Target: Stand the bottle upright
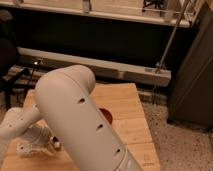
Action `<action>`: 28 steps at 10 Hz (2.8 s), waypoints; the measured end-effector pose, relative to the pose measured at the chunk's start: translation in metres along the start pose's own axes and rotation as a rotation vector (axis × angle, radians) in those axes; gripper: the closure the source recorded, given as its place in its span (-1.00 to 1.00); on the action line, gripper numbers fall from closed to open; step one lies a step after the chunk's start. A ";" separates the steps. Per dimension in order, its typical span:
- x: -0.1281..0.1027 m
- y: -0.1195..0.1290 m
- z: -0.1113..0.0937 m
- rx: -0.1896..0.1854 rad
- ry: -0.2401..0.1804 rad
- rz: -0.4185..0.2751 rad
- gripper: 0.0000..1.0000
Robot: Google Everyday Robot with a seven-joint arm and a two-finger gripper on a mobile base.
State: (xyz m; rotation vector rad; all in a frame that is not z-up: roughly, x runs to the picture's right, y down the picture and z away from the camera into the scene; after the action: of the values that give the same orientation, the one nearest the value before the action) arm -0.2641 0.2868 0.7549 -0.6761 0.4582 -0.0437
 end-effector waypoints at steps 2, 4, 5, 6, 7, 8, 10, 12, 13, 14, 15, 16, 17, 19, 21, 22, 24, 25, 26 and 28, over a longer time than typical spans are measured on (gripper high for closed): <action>0.000 -0.001 -0.001 0.003 0.004 0.004 -0.17; -0.001 0.000 0.000 0.003 0.008 0.004 -0.17; -0.001 0.000 0.001 0.003 0.010 0.004 -0.17; -0.002 0.000 0.001 0.003 0.011 0.005 -0.17; -0.002 0.000 0.001 0.003 0.012 0.004 -0.14; -0.002 0.000 0.001 0.003 0.013 0.004 0.06; -0.002 0.000 0.001 0.003 0.018 0.005 0.26; -0.002 0.000 0.002 0.002 0.020 0.010 0.26; -0.004 0.001 0.004 -0.004 0.015 0.010 0.26; -0.005 0.001 0.002 0.001 0.015 0.007 0.26; -0.005 0.001 0.002 0.004 0.015 0.008 0.26; -0.005 -0.001 0.001 0.007 0.011 0.014 0.26; -0.005 -0.002 0.000 0.014 0.006 0.017 0.26; -0.007 -0.002 -0.002 0.023 -0.002 0.017 0.26; -0.007 -0.003 -0.003 0.027 -0.008 0.020 0.26; -0.008 -0.003 -0.003 0.029 -0.013 0.022 0.26; -0.007 -0.004 -0.005 0.034 -0.022 0.030 0.26; -0.005 -0.005 -0.007 0.039 -0.025 0.036 0.26; -0.001 -0.006 -0.009 0.045 -0.026 0.040 0.26; 0.007 -0.008 -0.013 0.060 -0.022 0.046 0.26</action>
State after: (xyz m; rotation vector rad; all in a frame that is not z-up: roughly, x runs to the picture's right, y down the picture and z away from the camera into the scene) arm -0.2627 0.2709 0.7482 -0.6066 0.4499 -0.0064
